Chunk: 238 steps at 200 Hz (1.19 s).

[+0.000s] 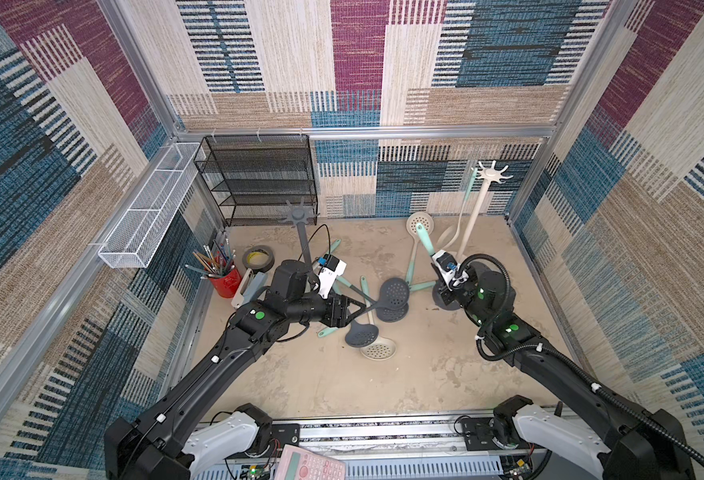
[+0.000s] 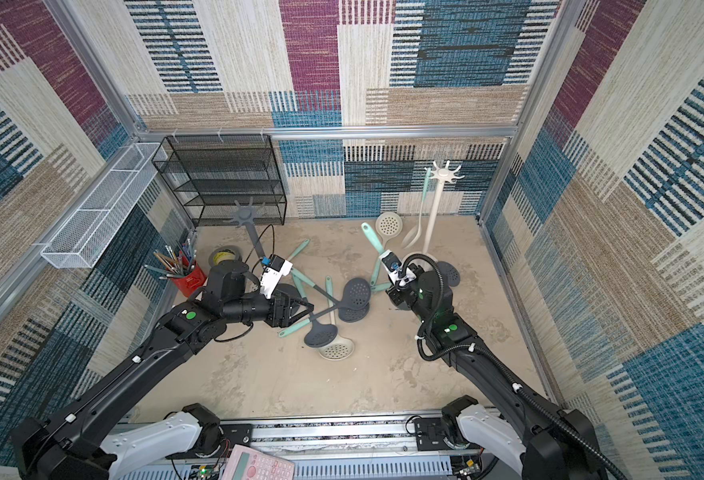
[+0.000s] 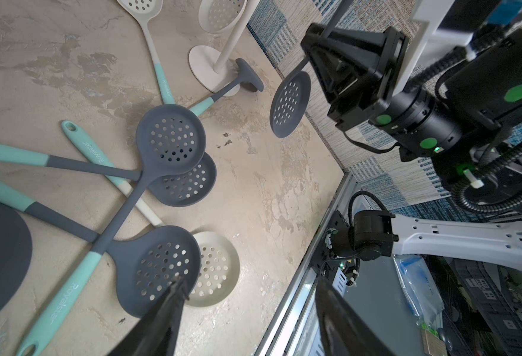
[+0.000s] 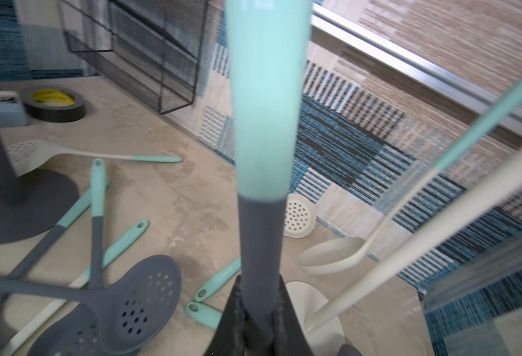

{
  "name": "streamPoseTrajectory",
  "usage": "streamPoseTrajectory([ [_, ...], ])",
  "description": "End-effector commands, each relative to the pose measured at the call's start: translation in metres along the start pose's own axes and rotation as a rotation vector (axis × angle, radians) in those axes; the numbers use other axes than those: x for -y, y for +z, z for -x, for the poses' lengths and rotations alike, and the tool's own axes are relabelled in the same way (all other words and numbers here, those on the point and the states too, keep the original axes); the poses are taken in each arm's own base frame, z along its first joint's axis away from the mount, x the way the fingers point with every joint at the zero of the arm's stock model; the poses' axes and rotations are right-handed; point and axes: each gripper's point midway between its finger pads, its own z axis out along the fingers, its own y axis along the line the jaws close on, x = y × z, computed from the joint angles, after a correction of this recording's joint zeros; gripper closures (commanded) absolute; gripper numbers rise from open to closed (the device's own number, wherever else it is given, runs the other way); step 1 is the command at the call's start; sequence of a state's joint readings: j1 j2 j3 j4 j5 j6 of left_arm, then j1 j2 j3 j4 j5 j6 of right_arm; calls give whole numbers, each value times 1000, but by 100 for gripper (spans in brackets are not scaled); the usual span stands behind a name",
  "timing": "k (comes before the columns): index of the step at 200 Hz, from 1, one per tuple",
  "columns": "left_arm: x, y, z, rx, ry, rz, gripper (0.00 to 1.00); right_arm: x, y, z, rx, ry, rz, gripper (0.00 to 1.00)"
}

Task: Hang the skimmer on the kitchen utensil rack
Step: Hang the skimmer on the rack.

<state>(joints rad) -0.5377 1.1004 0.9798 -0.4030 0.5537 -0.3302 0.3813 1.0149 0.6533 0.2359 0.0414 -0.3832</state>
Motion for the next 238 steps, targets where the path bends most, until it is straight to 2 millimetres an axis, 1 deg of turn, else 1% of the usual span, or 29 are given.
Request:
streamPoseTrajectory([
  [1, 0, 5, 5, 13, 40, -15, 32, 39, 2, 19, 57, 146, -161, 96],
  [14, -1, 8, 4, 7, 48, -18, 32, 55, 5, 19, 49, 202, -221, 95],
  [49, -5, 13, 4, -15, 67, -10, 32, 82, 10, 17, 46, 324, -335, 95],
  [74, -6, 16, 4, -29, 80, -8, 32, 96, 15, 11, 33, 387, -395, 93],
  [97, -7, 17, 5, -36, 89, -6, 33, 104, 20, 6, 24, 430, -421, 94],
  [165, -11, 21, 0, -56, 101, -1, 35, 112, 38, -6, -2, 516, -466, 94],
  [186, -12, 21, -1, -58, 102, -1, 35, 113, 42, -6, -5, 522, -469, 95],
  [199, -13, 22, -2, -57, 102, -1, 35, 113, 43, -6, -7, 523, -468, 95],
  [201, -8, 22, -3, -64, 101, -25, 35, 113, 43, -7, -9, 523, -468, 95],
  [206, -7, 22, -4, -67, 99, -35, 35, 112, 44, -9, -15, 521, -470, 95],
  [238, -7, 23, -5, -68, 97, -39, 36, 108, 50, -15, -47, 512, -451, 95],
])
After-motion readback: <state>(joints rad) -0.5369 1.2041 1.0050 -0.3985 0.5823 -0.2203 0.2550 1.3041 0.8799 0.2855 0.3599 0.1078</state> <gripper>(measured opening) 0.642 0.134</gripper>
